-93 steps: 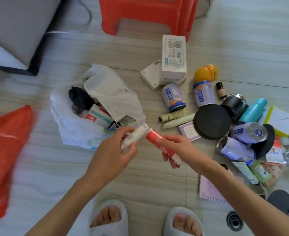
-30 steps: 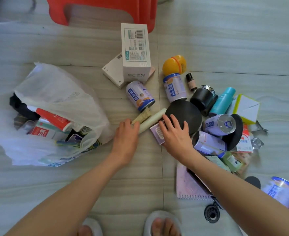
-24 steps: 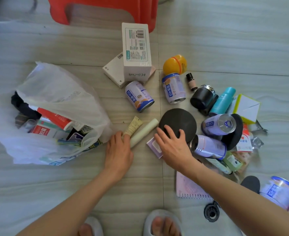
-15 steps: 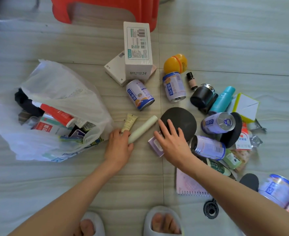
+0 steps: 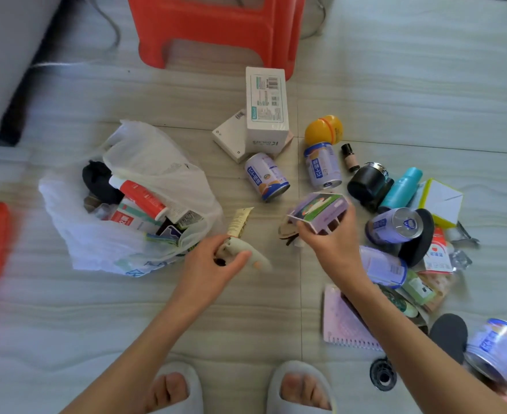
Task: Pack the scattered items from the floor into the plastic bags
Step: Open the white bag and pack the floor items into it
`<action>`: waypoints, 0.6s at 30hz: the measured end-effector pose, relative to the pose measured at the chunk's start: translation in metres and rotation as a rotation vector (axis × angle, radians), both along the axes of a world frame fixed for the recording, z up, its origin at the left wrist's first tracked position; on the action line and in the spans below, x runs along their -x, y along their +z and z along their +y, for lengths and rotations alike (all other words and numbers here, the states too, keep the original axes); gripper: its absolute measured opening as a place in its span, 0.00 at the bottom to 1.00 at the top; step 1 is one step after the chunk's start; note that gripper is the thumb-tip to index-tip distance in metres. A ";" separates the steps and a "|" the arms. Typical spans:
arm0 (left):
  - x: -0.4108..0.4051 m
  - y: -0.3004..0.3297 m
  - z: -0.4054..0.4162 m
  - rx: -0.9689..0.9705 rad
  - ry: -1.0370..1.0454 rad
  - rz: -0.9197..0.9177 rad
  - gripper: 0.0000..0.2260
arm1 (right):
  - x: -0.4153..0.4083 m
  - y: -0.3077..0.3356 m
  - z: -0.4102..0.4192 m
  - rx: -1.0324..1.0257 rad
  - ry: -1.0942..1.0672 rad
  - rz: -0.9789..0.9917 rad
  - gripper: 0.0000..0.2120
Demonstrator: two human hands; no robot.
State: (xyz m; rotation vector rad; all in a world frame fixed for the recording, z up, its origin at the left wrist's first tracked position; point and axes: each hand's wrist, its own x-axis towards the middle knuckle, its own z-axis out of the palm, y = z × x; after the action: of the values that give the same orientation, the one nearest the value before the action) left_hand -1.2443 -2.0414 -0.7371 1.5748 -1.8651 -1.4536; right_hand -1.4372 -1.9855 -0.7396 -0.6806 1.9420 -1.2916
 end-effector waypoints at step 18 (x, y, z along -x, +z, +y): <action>-0.145 0.073 -0.034 -0.131 0.877 0.599 0.07 | -0.079 0.119 -0.083 0.426 0.237 -0.873 0.34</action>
State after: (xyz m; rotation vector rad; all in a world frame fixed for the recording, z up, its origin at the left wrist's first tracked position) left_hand -1.0992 -2.0755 -0.6637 1.4749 -0.6195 -1.3831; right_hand -1.3585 -2.0686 -0.6206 -0.4094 0.8730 -1.5180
